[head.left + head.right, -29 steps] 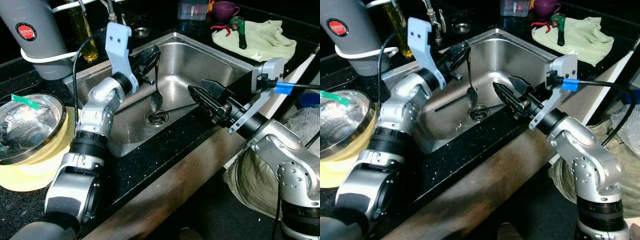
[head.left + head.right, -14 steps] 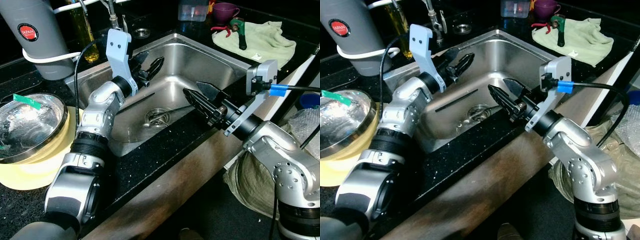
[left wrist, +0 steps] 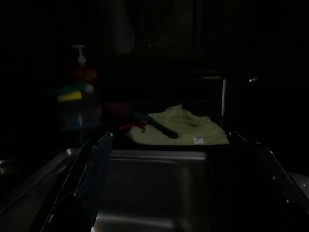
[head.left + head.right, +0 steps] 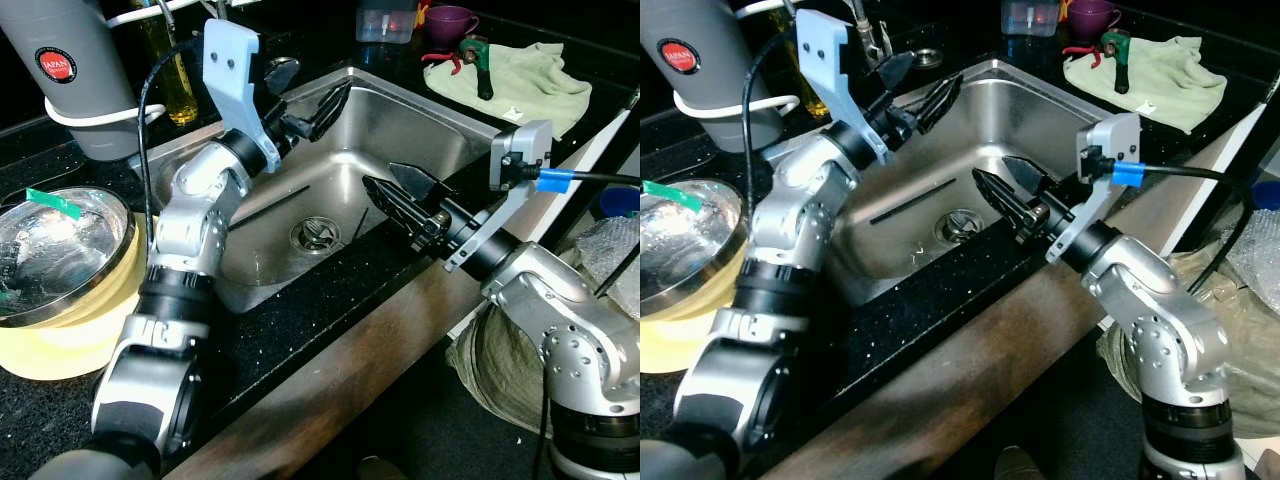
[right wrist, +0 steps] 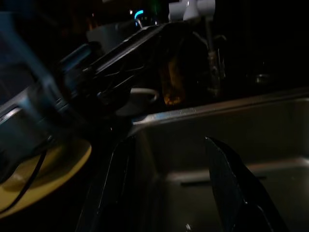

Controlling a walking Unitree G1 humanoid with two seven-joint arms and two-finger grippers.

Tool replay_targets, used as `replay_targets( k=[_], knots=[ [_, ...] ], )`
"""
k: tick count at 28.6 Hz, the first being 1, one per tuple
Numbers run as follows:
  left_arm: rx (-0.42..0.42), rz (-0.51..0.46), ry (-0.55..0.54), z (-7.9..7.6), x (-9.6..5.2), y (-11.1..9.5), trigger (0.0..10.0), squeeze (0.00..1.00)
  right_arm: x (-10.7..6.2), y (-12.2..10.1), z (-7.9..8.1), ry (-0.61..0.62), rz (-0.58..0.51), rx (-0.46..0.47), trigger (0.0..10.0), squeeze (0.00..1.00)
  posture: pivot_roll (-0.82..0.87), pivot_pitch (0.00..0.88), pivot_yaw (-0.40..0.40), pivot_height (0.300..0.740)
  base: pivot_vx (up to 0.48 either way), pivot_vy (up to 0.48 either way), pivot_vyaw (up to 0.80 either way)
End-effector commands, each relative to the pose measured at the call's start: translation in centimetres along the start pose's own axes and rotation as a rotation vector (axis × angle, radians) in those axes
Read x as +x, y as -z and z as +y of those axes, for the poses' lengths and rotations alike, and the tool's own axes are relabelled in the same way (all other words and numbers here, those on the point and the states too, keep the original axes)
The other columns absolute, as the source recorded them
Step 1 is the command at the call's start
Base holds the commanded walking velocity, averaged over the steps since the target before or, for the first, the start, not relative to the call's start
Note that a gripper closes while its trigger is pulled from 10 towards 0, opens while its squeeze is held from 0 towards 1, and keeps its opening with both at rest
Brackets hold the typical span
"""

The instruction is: Kitchen organization

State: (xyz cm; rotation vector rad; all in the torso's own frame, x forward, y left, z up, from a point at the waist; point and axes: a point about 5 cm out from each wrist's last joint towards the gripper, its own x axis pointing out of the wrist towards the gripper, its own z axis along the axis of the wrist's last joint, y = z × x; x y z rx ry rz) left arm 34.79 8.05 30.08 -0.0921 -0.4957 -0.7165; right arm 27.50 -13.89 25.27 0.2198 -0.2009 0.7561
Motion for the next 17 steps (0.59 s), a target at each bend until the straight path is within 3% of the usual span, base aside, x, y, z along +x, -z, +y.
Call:
replay_targets(
  k=[1,6,9,17],
  knots=[
    [-0.008,-0.020,0.022,-0.9,-0.1,-0.6,10.0,0.00,0.4,-0.2,0.3,-0.012,-0.022,0.005,10.0,0.00,-0.08,0.079,0.048,0.740,0.000,0.000,0.00],
    [0.004,-0.065,0.019,-2.6,-0.6,-2.4,10.0,0.00,1.0,-0.2,0.2,0.015,-0.069,0.030,10.0,0.00,-0.05,0.072,0.060,0.740,0.000,0.000,0.00],
    [0.041,0.003,-0.062,-3.1,-1.5,-0.8,10.0,0.00,1.2,0.0,0.1,0.018,-0.075,0.044,10.0,0.00,-0.02,0.061,0.052,0.740,0.000,0.000,0.00],
    [0.041,0.062,-0.176,-4.0,-3.6,0.0,10.0,0.00,1.6,0.6,-0.2,0.031,-0.072,0.053,10.0,0.00,0.00,0.044,0.052,0.740,0.000,0.000,0.00]
  ],
)
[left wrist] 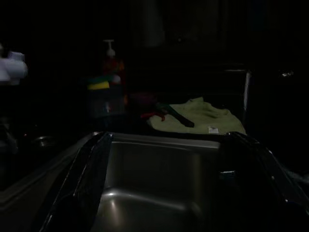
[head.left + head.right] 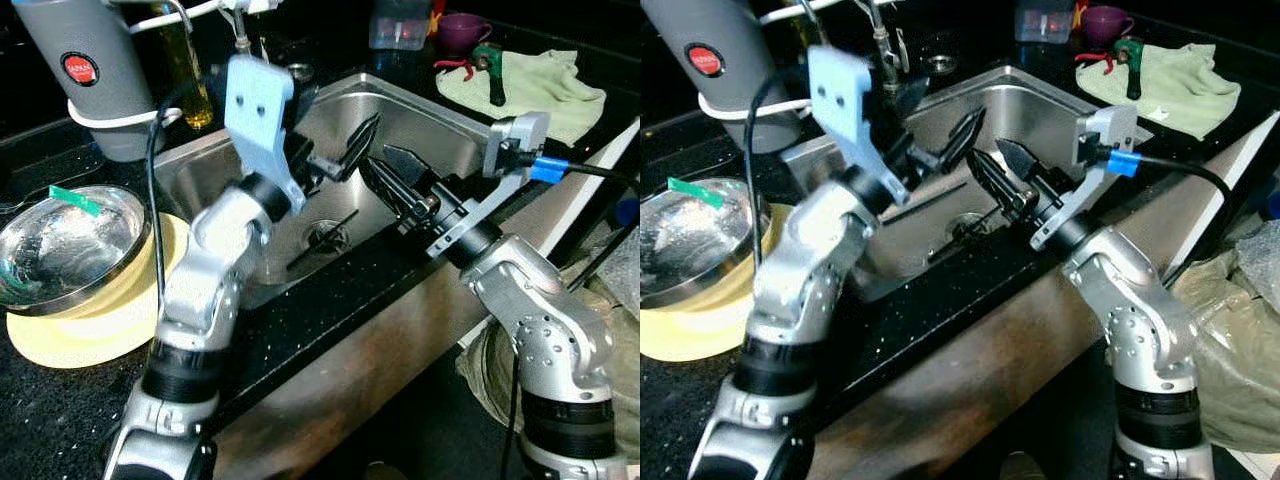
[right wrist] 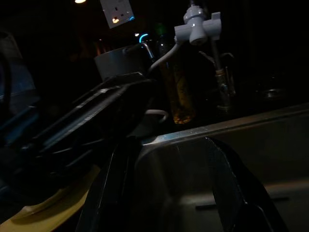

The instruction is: Kitchen organization

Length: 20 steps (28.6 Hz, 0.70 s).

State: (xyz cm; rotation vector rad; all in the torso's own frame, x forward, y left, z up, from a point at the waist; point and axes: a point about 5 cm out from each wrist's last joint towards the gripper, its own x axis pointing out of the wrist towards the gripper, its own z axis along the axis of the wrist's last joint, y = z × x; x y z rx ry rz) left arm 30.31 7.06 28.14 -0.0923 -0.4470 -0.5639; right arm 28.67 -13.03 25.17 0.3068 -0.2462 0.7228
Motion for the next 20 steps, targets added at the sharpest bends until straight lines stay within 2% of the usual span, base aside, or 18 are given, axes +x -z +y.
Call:
replay_targets(
  k=[1,6,8,9,11,15,20],
  knots=[
    [0.020,0.014,-0.025,-0.1,-0.5,-0.1,10.0,0.00,0.2,0.2,0.0,-0.002,0.003,-0.006,10.0,0.00,0.00,0.044,0.052,0.740,0.000,0.000,0.00],
    [0.049,0.024,-0.081,0.2,-1.4,-0.3,10.0,0.00,0.4,0.4,-0.2,0.004,0.006,-0.007,10.0,0.00,0.01,0.035,0.047,0.740,0.000,0.000,0.00],
    [0.097,0.035,-0.161,0.8,-2.4,-0.6,10.0,0.00,0.6,0.6,-0.4,0.006,0.008,-0.006,10.0,0.00,0.02,0.030,0.040,0.740,0.000,0.000,0.00],
    [0.097,0.035,-0.161,0.8,-2.4,-0.6,10.0,0.00,0.6,0.6,-0.4,0.006,0.008,-0.006,10.0,0.00,0.02,0.030,0.040,0.740,0.000,0.000,0.00],
    [0.144,0.060,-0.215,0.9,-3.5,-0.5,10.0,0.00,0.8,0.8,-0.7,0.013,0.011,-0.006,10.0,0.00,0.03,0.032,0.036,0.740,0.000,0.000,0.00],
    [0.171,0.091,-0.241,0.9,-4.0,-0.3,10.0,0.00,0.9,0.9,-0.9,0.023,0.016,-0.007,10.0,0.00,0.03,0.032,0.036,0.740,0.000,0.000,0.00],
    [0.205,0.151,-0.300,0.7,-5.7,0.5,10.0,0.00,1.0,1.4,-2.6,0.137,0.036,-0.029,10.0,0.00,0.04,0.046,0.027,0.740,0.000,0.000,0.00]
  ],
)
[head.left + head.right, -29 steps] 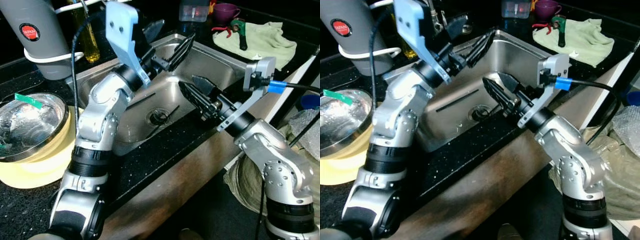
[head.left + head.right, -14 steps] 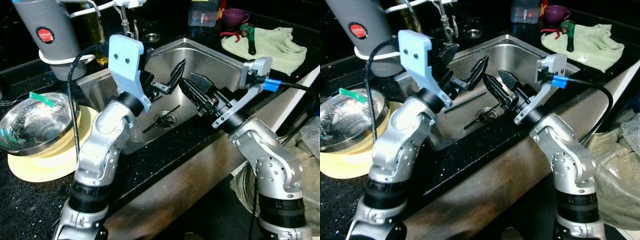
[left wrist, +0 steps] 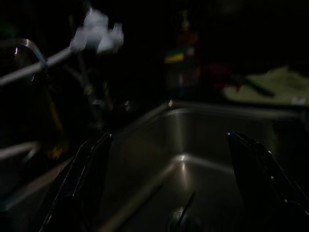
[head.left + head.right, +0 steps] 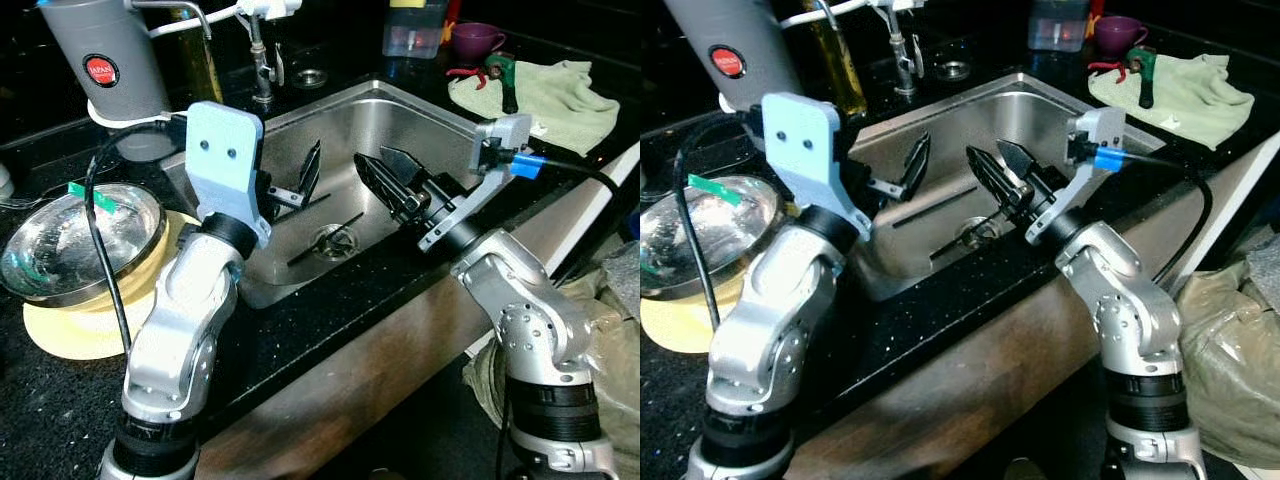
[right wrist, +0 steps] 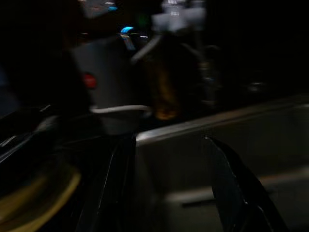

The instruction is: Kitchen organization

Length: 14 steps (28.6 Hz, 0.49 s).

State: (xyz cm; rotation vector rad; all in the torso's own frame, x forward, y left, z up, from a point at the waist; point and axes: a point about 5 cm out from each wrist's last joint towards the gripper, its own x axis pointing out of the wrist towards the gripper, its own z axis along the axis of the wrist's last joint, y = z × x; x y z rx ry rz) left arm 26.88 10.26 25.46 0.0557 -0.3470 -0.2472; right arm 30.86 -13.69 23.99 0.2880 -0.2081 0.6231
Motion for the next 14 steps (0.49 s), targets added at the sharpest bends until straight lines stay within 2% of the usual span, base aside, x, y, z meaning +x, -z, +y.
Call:
replay_targets(
  k=[1,4,14],
  knots=[
    [0.026,0.020,-0.009,-0.1,-0.6,0.2,10.0,0.00,0.3,0.3,-1.1,0.086,0.012,-0.020,10.0,0.00,0.04,0.048,0.024,0.740,0.000,0.000,0.00],
    [0.077,0.017,0.013,-0.5,-0.9,0.2,10.0,0.00,0.4,0.4,-2.5,0.189,0.008,-0.025,10.0,0.00,0.04,0.048,0.024,0.740,0.000,0.000,0.00],
    [0.119,0.059,0.003,-1.1,-1.4,0.9,10.0,0.00,0.5,0.0,-3.8,0.263,-0.007,-0.036,10.0,0.00,0.04,0.052,0.009,0.740,0.000,0.000,0.00]
  ],
)
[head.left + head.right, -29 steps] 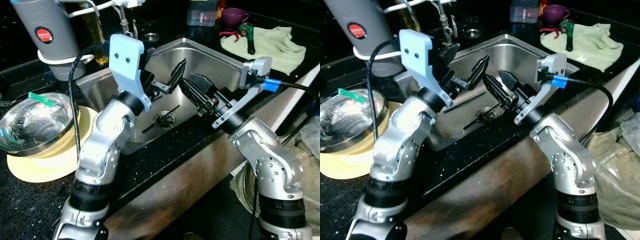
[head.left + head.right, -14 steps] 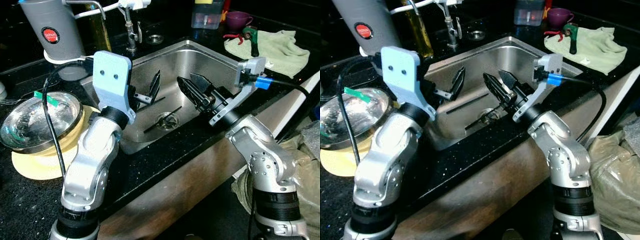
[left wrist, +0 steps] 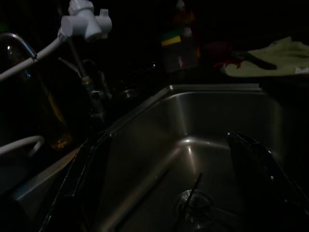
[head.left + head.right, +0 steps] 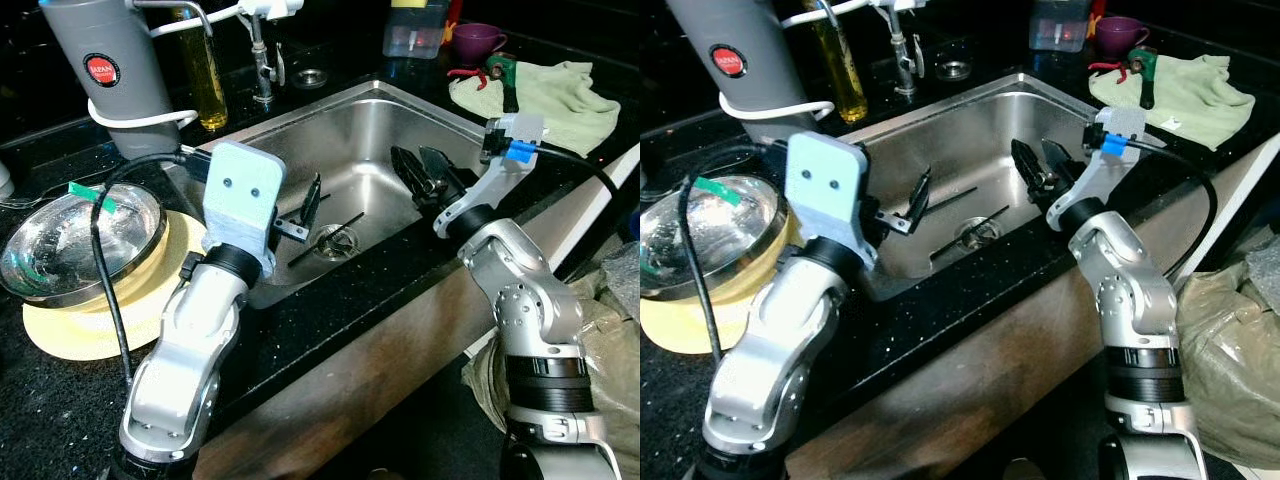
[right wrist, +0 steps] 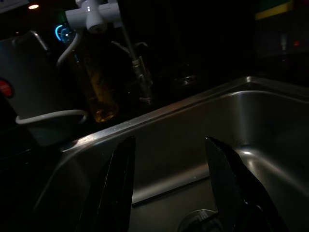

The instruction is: Kitchen organization

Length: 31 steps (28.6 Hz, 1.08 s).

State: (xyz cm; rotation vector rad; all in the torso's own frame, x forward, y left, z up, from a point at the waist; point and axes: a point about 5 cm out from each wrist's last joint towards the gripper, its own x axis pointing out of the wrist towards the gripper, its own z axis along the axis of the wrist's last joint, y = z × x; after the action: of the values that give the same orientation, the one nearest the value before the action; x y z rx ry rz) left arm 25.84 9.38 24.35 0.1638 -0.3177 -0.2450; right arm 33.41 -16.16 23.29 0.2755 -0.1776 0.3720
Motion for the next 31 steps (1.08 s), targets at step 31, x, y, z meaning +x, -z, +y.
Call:
replay_targets(
  k=[31],
  knots=[
    [0.025,0.004,-0.029,-0.46,0.69,0.28,10.0,0.00,0.58,0.26,0.73,-0.052,-0.002,-0.022,10.0,0.00,0.02,0.051,-0.004,0.740,-0.252,0.000,0.00]
  ],
)
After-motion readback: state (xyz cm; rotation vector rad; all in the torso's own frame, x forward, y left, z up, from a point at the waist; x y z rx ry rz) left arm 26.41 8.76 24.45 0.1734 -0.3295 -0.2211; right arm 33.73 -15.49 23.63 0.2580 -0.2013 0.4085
